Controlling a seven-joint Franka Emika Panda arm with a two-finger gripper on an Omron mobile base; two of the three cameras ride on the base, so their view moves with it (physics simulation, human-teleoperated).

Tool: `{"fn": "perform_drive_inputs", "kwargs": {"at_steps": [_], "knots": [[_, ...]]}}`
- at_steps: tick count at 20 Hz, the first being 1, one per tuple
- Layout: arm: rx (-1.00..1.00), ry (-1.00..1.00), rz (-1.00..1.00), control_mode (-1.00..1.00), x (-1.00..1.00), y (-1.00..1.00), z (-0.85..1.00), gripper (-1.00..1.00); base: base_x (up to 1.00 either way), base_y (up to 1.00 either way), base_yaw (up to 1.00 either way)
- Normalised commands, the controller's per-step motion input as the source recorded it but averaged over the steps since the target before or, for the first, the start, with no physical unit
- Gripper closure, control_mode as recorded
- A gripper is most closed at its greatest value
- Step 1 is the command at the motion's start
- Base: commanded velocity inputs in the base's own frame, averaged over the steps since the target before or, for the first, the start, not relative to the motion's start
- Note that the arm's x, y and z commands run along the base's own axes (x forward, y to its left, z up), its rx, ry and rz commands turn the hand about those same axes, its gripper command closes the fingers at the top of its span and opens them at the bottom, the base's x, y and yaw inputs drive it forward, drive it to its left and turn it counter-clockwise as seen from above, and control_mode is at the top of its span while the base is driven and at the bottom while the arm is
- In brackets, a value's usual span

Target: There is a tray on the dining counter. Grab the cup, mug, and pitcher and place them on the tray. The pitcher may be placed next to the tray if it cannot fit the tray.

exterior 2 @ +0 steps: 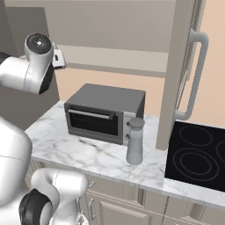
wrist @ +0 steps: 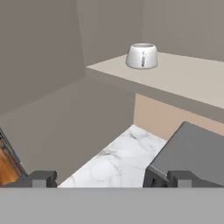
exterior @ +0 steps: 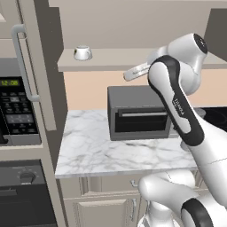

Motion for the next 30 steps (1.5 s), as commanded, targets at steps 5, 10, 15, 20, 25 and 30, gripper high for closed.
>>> {"fn": "perform_drive_inputs", "kwargs": {"at_steps": [5, 10, 15, 20, 25, 30], "knots": [[0.00, 0.00, 0.00, -1.00, 0.31, 0.21, 0.16, -1.00, 0.00, 0.00, 0.00], [0.00, 0.00, 0.00, -1.00, 0.31, 0.12, 0.07, -1.00, 0.00, 0.00, 0.00], [0.00, 0.00, 0.00, -1.00, 0.30, 0.16, 0.01, -1.00, 0.00, 0.00, 0.00], [0.00, 0.00, 0.00, -1.00, 0.34, 0.19, 0.03, -1.00, 0.00, 0.00, 0.00], [0.00, 0.00, 0.02, -1.00, 0.33, 0.14, 0.01, -1.00, 0.00, 0.00, 0.00], [0.00, 0.00, 0.01, -1.00, 0.37, 0.17, 0.00, -1.00, 0.00, 0.00, 0.00]]}}
